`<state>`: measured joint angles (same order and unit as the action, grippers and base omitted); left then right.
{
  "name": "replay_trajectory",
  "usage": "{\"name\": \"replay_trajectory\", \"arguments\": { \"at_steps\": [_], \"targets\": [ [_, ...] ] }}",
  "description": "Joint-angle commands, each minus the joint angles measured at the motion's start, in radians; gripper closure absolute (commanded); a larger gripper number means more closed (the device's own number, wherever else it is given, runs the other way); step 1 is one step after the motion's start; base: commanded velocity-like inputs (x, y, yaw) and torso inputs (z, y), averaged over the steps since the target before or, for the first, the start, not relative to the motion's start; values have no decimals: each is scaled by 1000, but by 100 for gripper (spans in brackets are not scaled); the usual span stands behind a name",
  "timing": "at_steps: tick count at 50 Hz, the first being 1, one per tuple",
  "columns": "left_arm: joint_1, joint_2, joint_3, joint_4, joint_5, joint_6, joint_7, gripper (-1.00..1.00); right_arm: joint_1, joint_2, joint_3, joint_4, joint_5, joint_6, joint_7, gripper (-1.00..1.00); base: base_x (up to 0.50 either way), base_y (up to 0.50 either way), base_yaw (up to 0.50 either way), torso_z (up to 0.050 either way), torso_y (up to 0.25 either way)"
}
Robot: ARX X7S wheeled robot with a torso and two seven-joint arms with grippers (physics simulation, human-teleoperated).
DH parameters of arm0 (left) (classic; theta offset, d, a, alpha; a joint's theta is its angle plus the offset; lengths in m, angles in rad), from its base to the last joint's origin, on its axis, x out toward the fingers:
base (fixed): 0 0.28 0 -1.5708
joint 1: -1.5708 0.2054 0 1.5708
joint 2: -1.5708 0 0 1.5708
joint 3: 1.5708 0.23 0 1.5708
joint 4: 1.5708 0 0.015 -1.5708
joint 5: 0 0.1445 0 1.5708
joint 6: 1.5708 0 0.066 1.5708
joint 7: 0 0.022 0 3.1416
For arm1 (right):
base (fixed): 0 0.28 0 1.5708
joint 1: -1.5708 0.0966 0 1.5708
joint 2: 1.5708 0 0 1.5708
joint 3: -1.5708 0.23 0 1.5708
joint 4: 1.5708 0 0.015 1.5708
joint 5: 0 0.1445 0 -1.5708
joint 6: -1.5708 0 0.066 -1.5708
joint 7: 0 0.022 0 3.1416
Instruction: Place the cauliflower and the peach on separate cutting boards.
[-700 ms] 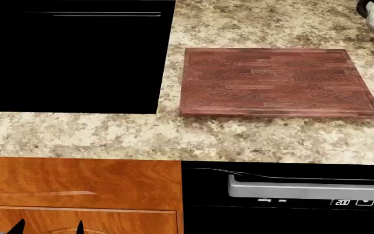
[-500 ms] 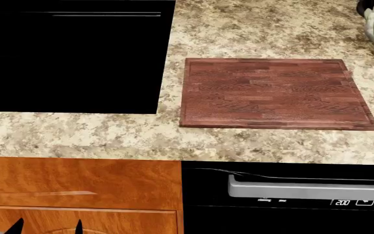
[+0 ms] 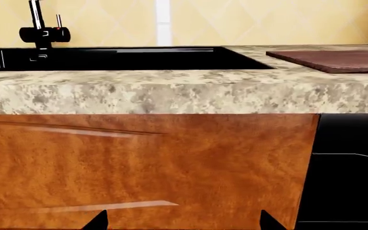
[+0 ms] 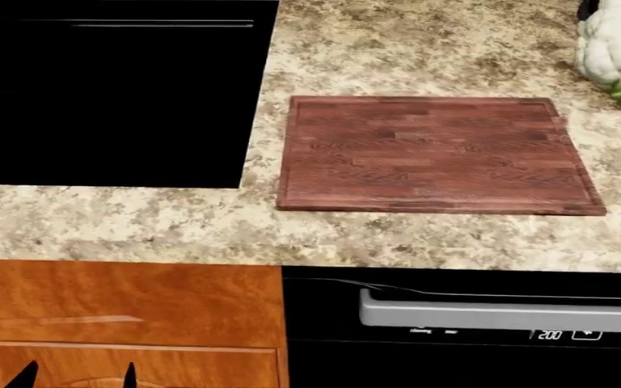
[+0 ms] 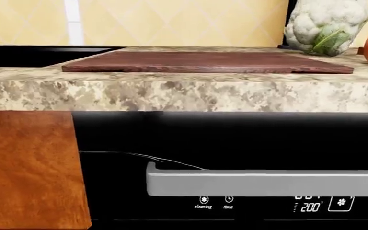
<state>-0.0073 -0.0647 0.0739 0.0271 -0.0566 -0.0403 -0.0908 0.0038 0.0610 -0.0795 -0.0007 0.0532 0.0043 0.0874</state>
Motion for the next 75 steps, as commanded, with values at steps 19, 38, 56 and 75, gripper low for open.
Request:
{"name": "replay_trajectory", "arguments": {
  "at_steps": [19,38,56,75],
  "targets": [
    [-9,-32,45,-5,-31,-5,-48,-100,6,38,-44,3,29,6,46,-100,-88,-500,0,0,0],
    [-9,-49,65,-3,-48,0,-71,-100,12,55,-65,6,38,9,74,-100,0,-500,0,0,0],
    [-12,-64,82,-5,-59,5,-87,-100,16,68,-85,7,45,13,94,-100,0,-500,0,0,0],
    [-7,-79,91,-2,-87,28,-89,-100,17,82,-101,7,55,7,108,-100,0,-324,0,0,0]
  ]
}}
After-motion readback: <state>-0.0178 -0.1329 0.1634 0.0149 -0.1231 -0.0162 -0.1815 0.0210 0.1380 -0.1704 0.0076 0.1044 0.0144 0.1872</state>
